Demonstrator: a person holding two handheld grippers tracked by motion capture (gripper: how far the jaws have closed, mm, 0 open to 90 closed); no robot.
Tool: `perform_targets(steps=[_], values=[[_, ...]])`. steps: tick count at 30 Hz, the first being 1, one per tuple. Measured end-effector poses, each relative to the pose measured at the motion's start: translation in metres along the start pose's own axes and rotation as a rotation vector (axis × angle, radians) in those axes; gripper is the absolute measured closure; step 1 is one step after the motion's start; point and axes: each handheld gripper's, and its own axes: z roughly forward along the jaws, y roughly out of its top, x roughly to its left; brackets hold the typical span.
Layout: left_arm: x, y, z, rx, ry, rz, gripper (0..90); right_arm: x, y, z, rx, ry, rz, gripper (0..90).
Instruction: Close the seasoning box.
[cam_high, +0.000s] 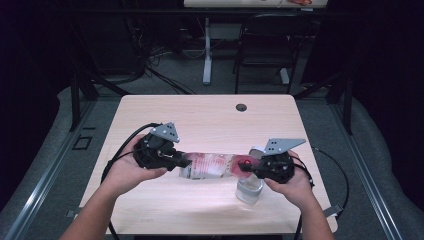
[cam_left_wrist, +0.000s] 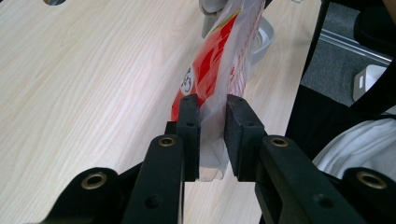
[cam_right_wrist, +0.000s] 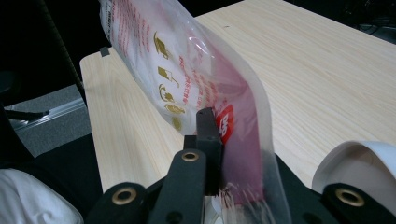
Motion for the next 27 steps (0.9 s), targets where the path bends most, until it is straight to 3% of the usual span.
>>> perform_targets(steps=[27], values=[[-0.001,0.021,-0.001,0.068,0.008,0.024,77.0,-0.003,-0.002,-0.002,0.001,0.003,0.013,88.5]])
